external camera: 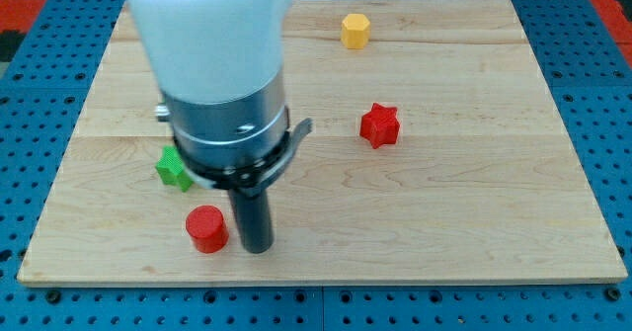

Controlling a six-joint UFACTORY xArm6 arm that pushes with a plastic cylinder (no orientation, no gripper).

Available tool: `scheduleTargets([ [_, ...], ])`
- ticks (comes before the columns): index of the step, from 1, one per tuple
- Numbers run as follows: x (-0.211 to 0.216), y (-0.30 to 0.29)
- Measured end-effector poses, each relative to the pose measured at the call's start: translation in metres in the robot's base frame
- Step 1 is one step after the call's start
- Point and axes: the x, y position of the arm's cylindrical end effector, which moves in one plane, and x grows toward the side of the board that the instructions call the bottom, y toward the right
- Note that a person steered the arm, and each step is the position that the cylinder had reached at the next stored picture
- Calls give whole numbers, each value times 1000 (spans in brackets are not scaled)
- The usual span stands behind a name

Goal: Place red star diagonally to the green star

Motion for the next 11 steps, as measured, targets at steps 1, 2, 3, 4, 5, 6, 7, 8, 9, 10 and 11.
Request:
scheduleTargets([
  [1,-22,-27],
  [2,-28,-27],
  [3,-28,-59],
  [4,-28,-39],
  [5,-31,66],
  [6,-55,145],
  [7,-94,164],
  [8,-136,168],
  [9,-156,127],
  [10,-188,117],
  [11,-197,153],
])
